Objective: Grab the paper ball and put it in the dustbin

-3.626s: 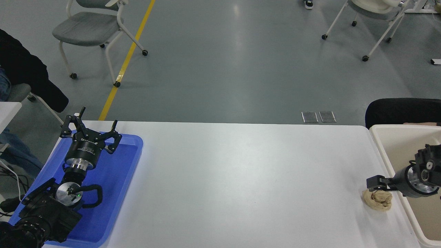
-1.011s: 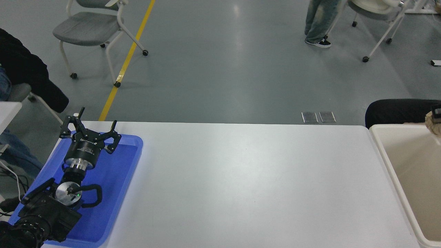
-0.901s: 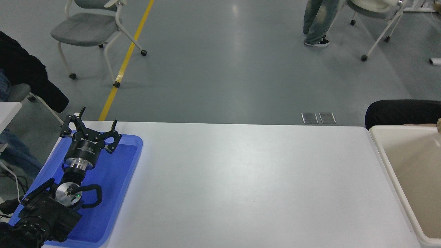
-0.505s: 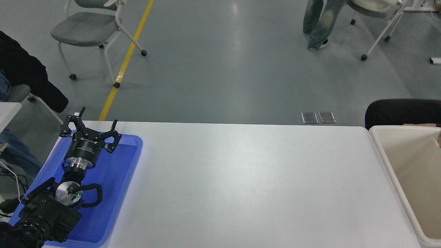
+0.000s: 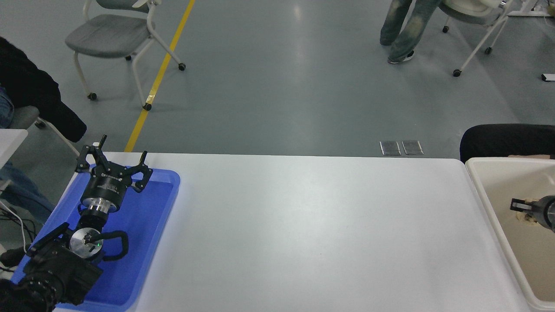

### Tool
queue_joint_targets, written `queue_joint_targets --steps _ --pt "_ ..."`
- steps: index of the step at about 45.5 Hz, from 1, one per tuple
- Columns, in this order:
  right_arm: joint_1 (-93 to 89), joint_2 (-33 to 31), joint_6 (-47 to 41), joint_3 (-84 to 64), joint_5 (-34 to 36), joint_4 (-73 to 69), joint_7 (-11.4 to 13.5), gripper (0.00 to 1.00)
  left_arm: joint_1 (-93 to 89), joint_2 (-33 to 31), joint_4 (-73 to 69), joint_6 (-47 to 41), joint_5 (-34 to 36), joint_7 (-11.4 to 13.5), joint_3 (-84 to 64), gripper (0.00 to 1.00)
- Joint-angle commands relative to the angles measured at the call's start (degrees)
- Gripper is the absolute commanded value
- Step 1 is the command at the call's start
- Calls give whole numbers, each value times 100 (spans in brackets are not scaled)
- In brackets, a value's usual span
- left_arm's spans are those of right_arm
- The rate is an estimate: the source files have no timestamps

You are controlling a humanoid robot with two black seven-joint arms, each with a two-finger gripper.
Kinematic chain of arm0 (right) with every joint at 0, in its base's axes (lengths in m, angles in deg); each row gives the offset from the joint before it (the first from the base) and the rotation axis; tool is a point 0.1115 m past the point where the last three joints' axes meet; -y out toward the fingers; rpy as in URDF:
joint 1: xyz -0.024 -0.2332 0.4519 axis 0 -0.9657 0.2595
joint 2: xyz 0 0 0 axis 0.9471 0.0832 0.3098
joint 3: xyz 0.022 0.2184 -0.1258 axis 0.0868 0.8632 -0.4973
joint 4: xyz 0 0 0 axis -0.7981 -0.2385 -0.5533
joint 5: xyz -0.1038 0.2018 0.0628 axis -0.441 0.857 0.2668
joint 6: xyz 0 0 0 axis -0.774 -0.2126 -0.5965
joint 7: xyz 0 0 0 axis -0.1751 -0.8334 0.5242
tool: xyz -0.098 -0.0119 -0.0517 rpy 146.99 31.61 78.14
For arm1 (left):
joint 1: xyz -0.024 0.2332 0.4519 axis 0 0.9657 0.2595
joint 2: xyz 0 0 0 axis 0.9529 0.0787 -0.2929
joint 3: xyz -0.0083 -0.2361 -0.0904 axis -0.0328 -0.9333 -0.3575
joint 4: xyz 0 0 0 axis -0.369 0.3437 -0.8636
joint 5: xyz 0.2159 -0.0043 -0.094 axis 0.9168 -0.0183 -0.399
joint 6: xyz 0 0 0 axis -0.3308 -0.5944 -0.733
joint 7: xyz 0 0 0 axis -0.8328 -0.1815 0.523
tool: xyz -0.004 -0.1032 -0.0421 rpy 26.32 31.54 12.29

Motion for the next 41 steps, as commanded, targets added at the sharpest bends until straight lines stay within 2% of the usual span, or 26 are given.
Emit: queue_joint_targets --steps 1,2,3,4,17,33,41 --pt "-276 215 66 108 224 290 -1 19 0 0 6 0 0 0 3 100" --pt "-285 207 67 117 224 298 -1 31 0 0 -12 0 0 0 3 100" --pt "-285 207 67 117 233 307 -1 76 0 0 6 0 0 0 3 100" --pt "-285 207 58 117 242 299 -1 100 0 0 6 0 0 0 3 100" --pt "-180 198 49 160 330 237 -1 100 0 0 6 0 0 -9 3 100" --pt "-92 -31 40 1417 435 193 -19 100 0 0 6 0 0 -9 -6 100" --pt "-48 -101 40 1576 435 184 -45 100 0 0 6 0 0 -9 3 100"
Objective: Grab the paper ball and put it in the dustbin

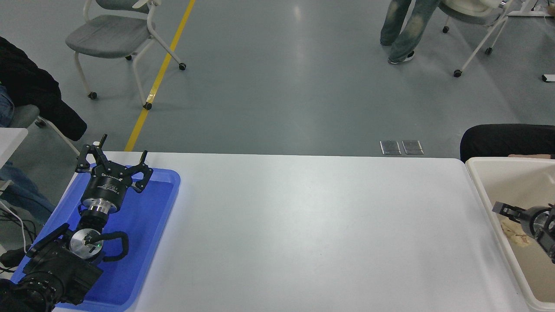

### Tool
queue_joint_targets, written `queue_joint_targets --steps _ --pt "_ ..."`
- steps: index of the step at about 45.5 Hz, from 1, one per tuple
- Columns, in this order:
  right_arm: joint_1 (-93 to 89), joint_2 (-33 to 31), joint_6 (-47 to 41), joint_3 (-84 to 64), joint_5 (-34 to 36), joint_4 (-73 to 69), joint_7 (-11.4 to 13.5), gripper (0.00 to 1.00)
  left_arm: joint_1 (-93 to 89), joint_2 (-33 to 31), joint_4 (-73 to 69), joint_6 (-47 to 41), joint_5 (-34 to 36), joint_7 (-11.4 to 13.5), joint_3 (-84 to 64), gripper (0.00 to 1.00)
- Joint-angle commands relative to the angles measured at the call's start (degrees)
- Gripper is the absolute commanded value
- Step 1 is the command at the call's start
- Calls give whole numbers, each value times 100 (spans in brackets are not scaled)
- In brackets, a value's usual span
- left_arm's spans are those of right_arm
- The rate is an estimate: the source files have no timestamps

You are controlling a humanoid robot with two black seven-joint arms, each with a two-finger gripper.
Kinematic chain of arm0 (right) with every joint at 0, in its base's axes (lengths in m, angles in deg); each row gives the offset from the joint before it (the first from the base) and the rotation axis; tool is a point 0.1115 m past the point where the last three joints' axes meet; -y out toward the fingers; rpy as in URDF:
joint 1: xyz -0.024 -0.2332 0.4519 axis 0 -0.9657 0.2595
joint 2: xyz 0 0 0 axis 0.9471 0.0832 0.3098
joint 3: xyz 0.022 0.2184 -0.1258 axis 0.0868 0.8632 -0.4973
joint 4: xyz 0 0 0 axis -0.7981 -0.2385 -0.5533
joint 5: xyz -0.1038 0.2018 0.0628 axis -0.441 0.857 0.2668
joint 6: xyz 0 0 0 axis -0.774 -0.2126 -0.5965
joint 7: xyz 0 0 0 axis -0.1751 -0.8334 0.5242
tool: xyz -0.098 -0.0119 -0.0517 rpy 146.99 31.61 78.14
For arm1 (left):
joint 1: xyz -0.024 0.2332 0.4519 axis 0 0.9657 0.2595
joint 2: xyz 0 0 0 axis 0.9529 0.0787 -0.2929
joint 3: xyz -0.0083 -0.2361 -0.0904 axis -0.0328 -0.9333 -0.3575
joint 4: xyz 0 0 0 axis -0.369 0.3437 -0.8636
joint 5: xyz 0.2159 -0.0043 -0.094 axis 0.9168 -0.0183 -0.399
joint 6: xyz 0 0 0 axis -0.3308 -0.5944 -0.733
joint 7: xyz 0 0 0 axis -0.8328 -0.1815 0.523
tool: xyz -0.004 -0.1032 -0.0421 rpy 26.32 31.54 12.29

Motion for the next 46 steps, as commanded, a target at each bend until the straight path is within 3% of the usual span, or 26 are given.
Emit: queue_joint_targets --steps 1,8,20,24,36,46 --pt "79 -94 -3 442 19 -34 -33 100 0 0 -9 0 0 -1 2 100" --pt "456 -120 -3 1249 28 -482 -16 100 0 0 9 0 0 -10 2 100" --pt "220 -525 -46 5019 194 -2257 -7 100 0 0 9 0 0 -1 2 100" --pt "132 -375 -55 5662 686 -2609 -7 100 0 0 -9 0 0 -1 2 100" --pt "-62 178 -196 6129 3068 -3040 -33 100 0 0 -9 0 0 -1 2 100" --pt "-396 337 -1277 6331 4044 -3023 -33 100 9 0 -9 0 0 -1 2 100"
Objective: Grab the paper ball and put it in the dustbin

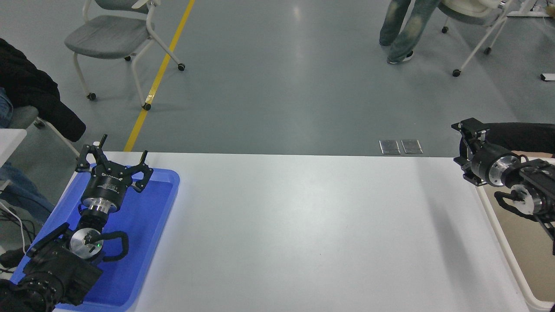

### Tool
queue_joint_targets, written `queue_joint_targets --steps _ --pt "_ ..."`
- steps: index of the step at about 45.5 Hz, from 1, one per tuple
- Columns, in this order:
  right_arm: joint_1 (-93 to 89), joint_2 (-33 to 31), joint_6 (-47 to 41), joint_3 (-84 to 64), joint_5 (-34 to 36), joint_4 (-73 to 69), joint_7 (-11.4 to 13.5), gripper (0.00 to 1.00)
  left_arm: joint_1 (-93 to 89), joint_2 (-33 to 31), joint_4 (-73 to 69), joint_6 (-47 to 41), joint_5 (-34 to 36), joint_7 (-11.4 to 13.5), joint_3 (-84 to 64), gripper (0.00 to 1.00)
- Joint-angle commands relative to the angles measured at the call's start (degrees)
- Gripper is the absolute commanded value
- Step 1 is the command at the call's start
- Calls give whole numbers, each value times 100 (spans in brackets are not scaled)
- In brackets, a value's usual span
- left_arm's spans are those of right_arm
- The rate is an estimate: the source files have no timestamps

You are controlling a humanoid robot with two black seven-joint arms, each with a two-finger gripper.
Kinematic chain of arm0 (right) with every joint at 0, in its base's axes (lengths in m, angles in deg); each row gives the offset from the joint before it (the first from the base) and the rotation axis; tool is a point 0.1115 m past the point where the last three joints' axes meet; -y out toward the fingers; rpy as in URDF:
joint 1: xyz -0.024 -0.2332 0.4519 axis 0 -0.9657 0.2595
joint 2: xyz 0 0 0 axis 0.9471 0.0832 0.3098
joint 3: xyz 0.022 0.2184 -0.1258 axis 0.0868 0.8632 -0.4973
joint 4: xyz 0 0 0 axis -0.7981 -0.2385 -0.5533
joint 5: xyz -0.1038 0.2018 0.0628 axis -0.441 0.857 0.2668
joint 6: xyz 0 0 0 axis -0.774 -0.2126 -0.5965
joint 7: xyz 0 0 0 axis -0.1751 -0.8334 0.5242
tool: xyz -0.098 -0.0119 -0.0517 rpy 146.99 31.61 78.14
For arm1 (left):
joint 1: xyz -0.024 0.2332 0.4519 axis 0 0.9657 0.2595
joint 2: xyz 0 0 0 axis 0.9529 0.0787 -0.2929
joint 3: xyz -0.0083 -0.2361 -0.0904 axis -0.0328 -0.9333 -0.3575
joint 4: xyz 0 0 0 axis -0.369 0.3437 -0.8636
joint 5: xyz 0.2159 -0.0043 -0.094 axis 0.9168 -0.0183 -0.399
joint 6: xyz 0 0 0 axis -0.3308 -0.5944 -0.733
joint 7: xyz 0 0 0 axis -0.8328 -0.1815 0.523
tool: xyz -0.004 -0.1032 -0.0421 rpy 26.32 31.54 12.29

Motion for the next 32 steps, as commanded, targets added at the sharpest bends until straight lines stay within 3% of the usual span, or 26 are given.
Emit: queue_joint_targets --steps 1,10,32 --pt "-297 232 -823 450 1261 -139 -7 100 5 0 12 0 0 2 0 100" --pt "-648 399 -1191 662 1903 160 -15 100 5 0 -5 0 0 2 0 100" --pt "-1343 777 -1974 670 1939 617 -24 100 5 0 -5 0 0 2 0 100"
